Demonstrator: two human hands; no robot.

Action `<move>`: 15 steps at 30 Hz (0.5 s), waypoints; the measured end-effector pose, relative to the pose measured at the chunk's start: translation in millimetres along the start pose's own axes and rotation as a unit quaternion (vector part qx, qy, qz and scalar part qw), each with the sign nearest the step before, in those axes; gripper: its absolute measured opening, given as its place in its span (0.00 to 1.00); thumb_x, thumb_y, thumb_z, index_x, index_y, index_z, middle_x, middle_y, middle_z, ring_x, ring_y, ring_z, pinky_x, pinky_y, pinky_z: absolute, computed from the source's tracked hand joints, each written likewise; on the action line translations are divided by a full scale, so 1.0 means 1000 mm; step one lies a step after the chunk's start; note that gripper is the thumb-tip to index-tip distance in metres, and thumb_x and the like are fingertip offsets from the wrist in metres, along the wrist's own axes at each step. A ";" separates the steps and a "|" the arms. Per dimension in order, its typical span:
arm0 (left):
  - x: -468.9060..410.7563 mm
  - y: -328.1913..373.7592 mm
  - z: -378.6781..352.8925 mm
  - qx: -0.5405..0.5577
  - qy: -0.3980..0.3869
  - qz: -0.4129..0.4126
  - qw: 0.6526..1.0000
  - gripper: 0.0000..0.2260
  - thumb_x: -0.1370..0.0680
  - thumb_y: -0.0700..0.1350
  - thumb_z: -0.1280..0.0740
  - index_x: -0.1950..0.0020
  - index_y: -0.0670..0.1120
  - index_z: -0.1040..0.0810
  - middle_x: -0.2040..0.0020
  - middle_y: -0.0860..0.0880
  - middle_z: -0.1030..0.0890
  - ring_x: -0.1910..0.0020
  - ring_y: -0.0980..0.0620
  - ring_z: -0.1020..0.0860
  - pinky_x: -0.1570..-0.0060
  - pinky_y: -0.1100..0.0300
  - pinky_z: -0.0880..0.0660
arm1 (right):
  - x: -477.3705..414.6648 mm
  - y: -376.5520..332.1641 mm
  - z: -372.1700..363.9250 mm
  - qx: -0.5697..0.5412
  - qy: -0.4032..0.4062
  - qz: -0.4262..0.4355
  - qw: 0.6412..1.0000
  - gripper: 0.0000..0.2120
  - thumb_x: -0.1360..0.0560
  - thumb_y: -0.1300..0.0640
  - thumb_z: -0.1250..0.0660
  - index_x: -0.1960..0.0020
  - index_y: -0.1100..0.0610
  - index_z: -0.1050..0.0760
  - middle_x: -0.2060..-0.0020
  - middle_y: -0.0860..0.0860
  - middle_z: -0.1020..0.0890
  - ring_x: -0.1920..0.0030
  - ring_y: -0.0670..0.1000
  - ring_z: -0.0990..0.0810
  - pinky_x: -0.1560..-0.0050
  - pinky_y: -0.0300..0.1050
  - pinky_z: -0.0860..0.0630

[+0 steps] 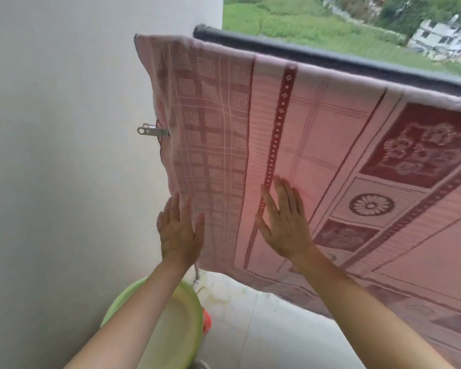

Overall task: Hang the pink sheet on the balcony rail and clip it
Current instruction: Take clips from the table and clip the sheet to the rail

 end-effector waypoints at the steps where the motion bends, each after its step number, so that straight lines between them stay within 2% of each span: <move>1: -0.001 0.025 -0.002 -0.005 -0.005 -0.029 1.000 0.26 0.20 0.56 0.46 0.25 0.45 0.37 0.24 0.40 0.36 0.26 0.39 0.38 0.29 0.40 0.40 | 0.012 0.017 0.009 0.003 0.004 -0.017 1.000 0.33 0.20 0.44 0.40 0.21 0.58 0.43 0.21 0.62 0.46 0.21 0.61 0.48 0.24 0.63 0.46; 6: 0.014 0.176 -0.024 -0.004 -0.028 -0.173 0.984 0.25 0.18 0.56 0.49 0.24 0.47 0.39 0.22 0.42 0.41 0.23 0.42 0.45 0.26 0.40 0.46 | 0.098 0.122 0.061 -0.002 0.053 -0.126 0.991 0.31 0.19 0.45 0.41 0.21 0.59 0.40 0.22 0.62 0.43 0.21 0.61 0.46 0.24 0.63 0.44; 9: 0.054 0.275 -0.057 0.013 -0.052 -0.245 0.968 0.25 0.19 0.56 0.49 0.24 0.48 0.39 0.21 0.44 0.44 0.23 0.42 0.46 0.26 0.40 0.45 | 0.181 0.196 0.088 0.000 0.052 -0.202 0.978 0.32 0.19 0.44 0.41 0.21 0.58 0.43 0.21 0.60 0.45 0.21 0.61 0.47 0.24 0.63 0.45; 15: 0.182 0.466 -0.152 0.027 -0.144 -0.342 0.928 0.27 0.19 0.59 0.51 0.23 0.48 0.40 0.20 0.44 0.51 0.22 0.42 0.50 0.26 0.41 0.46 | 0.395 0.345 0.149 0.042 0.029 -0.394 0.918 0.35 0.19 0.39 0.47 0.19 0.55 0.49 0.20 0.58 0.50 0.20 0.60 0.51 0.23 0.62 0.48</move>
Point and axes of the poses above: each hand's wrist, its own x-axis away from the middle knuckle, its own z-axis out of the back of the hand, y = z × x, the point moved 5 cm from there along -x, towards the middle knuckle
